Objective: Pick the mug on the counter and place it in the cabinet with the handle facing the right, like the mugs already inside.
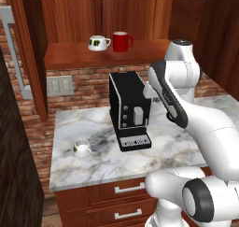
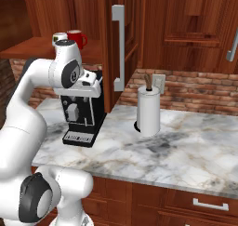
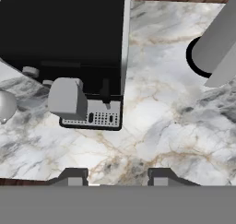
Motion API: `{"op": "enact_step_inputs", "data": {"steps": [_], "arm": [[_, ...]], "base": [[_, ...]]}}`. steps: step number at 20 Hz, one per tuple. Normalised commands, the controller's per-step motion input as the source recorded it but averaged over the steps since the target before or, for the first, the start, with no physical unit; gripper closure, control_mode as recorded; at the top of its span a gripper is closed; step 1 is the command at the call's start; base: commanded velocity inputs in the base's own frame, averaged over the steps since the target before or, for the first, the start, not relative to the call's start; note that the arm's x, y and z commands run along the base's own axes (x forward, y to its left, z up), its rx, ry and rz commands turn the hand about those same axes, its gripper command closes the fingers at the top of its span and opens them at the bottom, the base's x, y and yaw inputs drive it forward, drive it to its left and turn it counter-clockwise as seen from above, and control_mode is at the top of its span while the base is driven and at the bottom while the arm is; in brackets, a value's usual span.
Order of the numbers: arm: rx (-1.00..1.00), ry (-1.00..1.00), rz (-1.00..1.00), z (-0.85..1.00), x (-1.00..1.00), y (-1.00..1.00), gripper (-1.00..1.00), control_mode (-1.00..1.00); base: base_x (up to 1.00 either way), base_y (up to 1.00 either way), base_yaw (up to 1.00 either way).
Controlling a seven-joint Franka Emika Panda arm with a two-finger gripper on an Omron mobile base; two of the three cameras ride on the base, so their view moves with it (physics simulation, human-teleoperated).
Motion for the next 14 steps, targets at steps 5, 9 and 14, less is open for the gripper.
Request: {"op": "enact_step_inputs", "data": {"steps": [5,9,14], "arm": [[0.0,0.0,0.0,-0.01,-0.05,0.0,-1.0,-1.0],[0.0,-0.07,0.0,-0.02,-0.21,0.05,-1.0,-1.0],[0.0,-0.13,0.0,-0.06,-0.25,0.17,-1.0,-1.0]], "base": [[0.0,0.0,0.0],[0.0,0.0,0.0],[0.0,0.0,0.0]]}}
